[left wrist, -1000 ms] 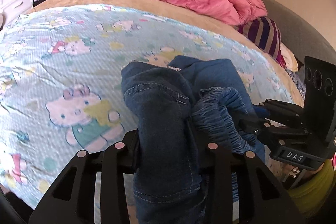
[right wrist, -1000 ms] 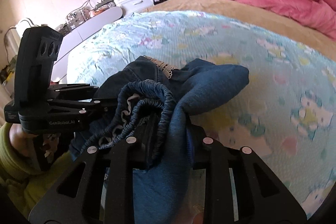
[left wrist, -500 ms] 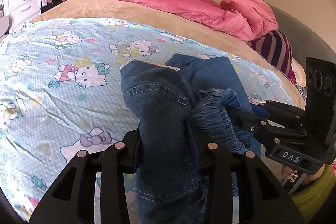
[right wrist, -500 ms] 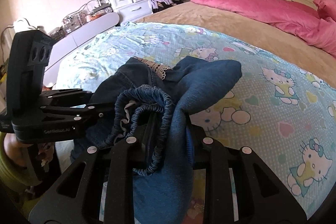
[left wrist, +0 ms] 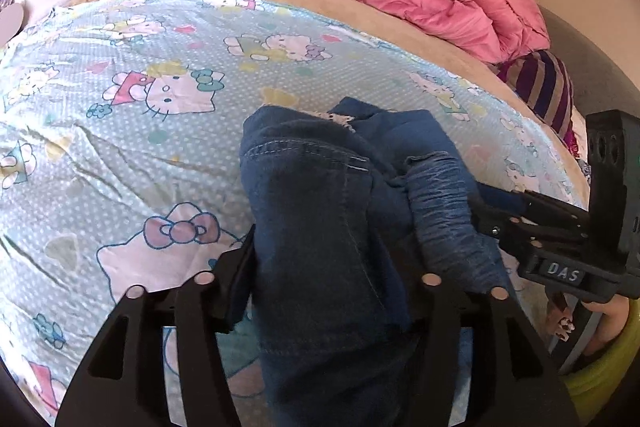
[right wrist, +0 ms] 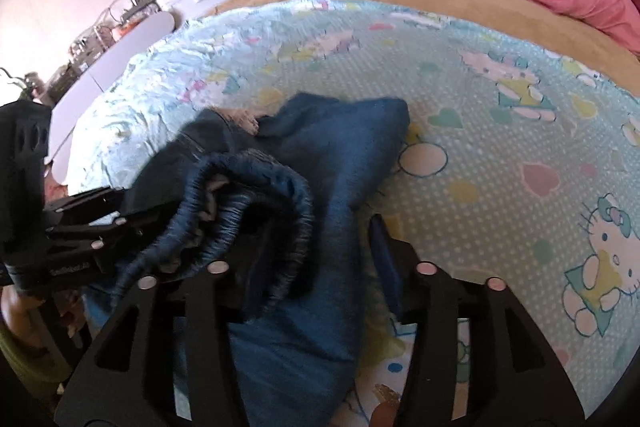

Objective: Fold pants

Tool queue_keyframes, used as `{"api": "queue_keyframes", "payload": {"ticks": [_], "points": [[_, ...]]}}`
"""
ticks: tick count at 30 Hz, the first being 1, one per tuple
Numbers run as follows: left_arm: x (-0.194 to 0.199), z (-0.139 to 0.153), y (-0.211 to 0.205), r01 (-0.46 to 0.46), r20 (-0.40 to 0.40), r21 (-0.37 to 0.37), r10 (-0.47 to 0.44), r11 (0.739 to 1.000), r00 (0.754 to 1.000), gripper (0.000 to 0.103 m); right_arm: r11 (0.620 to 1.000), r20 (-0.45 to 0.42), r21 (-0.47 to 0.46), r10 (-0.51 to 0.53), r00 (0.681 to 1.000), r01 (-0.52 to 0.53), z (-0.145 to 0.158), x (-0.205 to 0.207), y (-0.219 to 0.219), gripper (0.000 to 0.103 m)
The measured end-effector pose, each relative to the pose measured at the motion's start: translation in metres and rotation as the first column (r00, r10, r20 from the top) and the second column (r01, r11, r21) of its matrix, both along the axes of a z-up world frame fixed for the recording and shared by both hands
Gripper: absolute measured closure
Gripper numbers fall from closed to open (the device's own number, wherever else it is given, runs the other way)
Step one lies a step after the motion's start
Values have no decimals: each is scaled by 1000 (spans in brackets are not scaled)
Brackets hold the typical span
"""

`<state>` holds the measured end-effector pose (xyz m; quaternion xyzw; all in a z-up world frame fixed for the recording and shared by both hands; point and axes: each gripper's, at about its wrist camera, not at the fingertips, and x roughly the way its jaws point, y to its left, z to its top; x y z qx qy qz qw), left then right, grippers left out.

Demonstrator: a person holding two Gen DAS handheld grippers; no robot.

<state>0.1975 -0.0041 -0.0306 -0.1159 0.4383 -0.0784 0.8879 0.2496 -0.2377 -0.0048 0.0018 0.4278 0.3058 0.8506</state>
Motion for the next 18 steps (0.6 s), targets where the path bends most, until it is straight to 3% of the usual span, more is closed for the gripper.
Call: {"api": "queue_keyframes", "payload": {"ticks": [5, 7, 10, 12, 18], "points": [[-20, 18, 1, -15, 45, -3, 16, 1000, 999, 39, 999, 40, 36, -17, 999, 15, 20, -15, -13, 35], [-29, 27, 1, -25, 62, 1, 24, 1000, 998, 21, 999, 67, 44, -23, 998, 20, 30, -28, -20, 32], [-47, 41, 2, -22, 100, 8, 21, 1000, 995, 17, 998, 100, 53, -25, 995, 20, 44, -43, -26, 19], [-60, 48, 4, -34, 120, 9, 32, 999, 992, 8, 997, 129, 73, -17, 991, 8, 55, -57, -30, 17], [-101, 66, 9, -58, 162, 8, 56, 998, 985, 5, 997, 226, 79, -19, 974, 1, 80, -97, -38, 9]]}}
